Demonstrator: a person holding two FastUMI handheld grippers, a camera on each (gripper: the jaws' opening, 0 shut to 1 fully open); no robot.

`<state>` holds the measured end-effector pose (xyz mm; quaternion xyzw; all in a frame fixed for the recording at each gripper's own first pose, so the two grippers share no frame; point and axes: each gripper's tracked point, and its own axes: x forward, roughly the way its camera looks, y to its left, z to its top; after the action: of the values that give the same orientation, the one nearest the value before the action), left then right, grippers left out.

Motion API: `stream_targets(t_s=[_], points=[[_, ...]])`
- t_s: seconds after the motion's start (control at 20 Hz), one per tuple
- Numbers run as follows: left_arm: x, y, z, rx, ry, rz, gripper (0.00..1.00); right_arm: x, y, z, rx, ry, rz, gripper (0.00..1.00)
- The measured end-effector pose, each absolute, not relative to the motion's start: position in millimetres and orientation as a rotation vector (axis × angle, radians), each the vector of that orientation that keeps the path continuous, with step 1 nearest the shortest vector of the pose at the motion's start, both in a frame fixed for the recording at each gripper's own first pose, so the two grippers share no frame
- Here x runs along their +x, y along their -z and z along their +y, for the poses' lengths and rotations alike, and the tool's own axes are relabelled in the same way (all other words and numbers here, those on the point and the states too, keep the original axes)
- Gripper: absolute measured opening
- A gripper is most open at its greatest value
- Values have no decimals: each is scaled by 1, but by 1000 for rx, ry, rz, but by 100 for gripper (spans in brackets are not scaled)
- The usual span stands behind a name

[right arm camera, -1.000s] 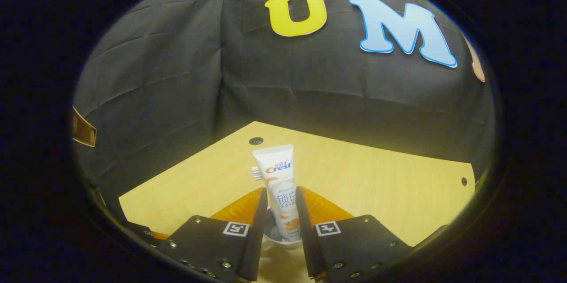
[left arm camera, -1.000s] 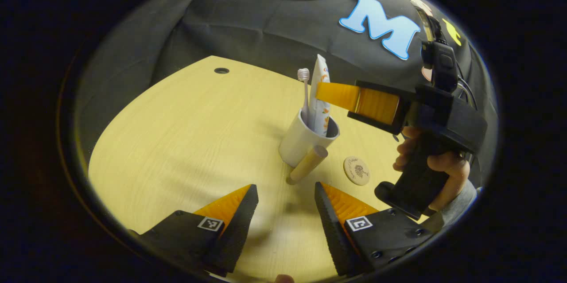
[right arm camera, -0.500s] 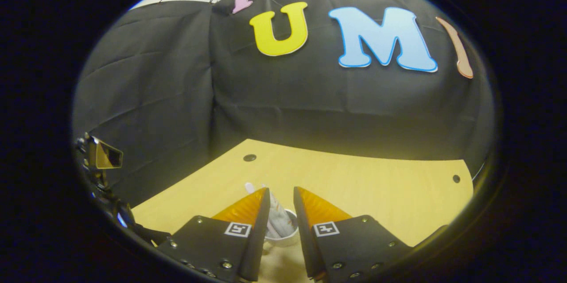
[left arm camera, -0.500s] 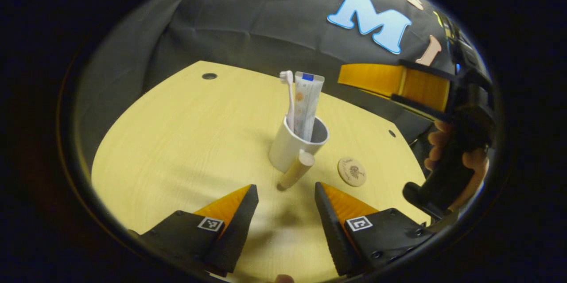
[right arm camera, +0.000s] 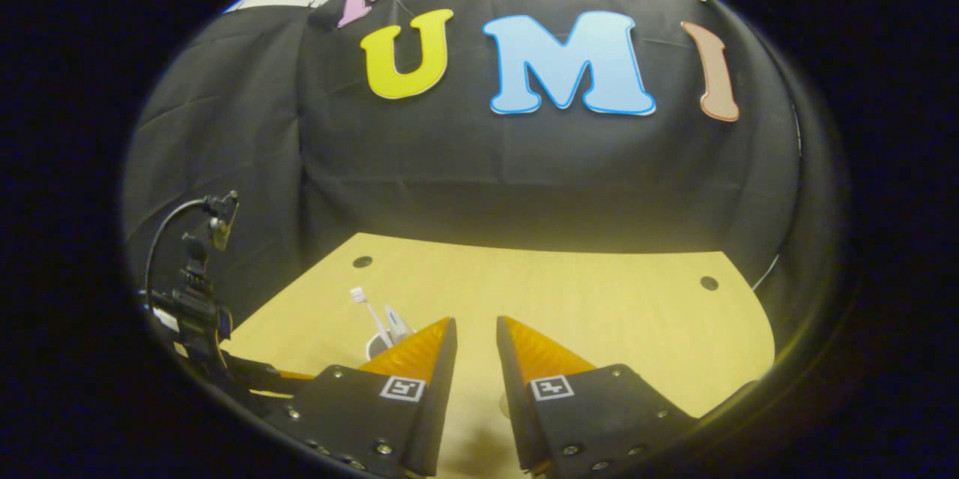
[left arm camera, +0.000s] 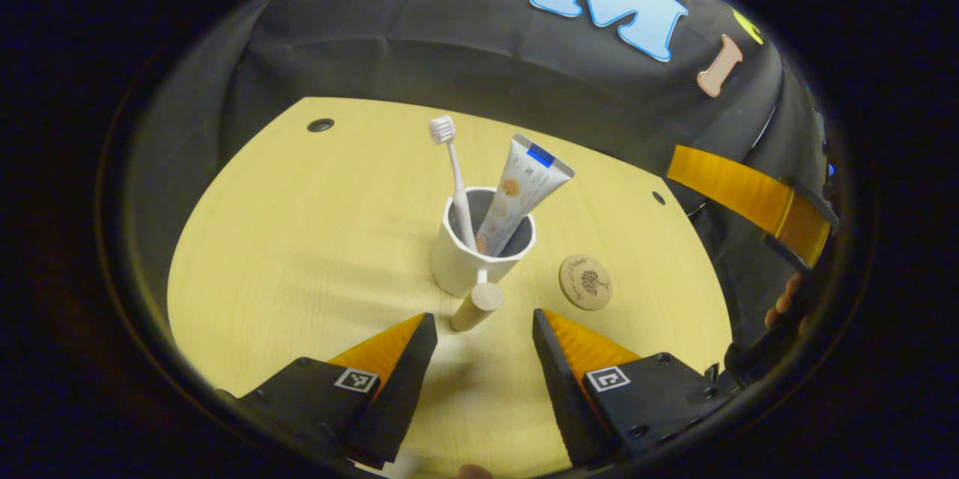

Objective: Put the toothbrush and toothpaste on the desktop into the cup, then pick up the cup and place it on the coaster on the desktop.

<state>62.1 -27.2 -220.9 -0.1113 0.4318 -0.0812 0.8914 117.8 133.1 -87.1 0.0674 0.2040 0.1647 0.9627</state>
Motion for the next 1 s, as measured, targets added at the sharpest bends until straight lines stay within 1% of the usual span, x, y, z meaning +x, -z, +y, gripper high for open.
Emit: stream_targets(t_s=[0.05,0.1,0.15,0.2,0.55,0.6,0.65,0.7,0.75,0.8,0.85,0.9,0.95,1.0], points=[[64,221,-27,-216,170,909,85,117,90,126,137,-315,423,37],[67,223,-26,-198,169,925,88,116,95,119,136,-296,432,37],[69,222,-26,-184,173,936,88,114,98,113,136,-276,439,37],[73,225,-28,-175,177,949,86,113,101,107,135,-261,446,36],[92,234,-34,-152,193,1060,86,105,120,67,118,-152,506,37],[93,237,-34,-140,195,1083,88,105,123,63,119,-140,520,37],[94,240,-36,-127,199,1105,88,104,126,60,124,-136,531,39],[97,242,-35,-118,201,1122,86,104,128,59,132,-135,541,37],[99,244,-35,-105,203,1142,85,104,131,58,140,-135,553,37],[101,249,-35,-92,200,1158,86,105,133,57,148,-133,560,37],[103,250,-33,-78,199,1170,88,106,133,56,153,-129,566,37],[107,253,-32,-68,197,1175,86,104,136,56,156,-125,573,37],[109,256,-31,-57,194,1183,88,103,138,54,160,-119,581,37],[110,257,-29,-50,192,1195,88,103,140,53,167,-115,591,37]])
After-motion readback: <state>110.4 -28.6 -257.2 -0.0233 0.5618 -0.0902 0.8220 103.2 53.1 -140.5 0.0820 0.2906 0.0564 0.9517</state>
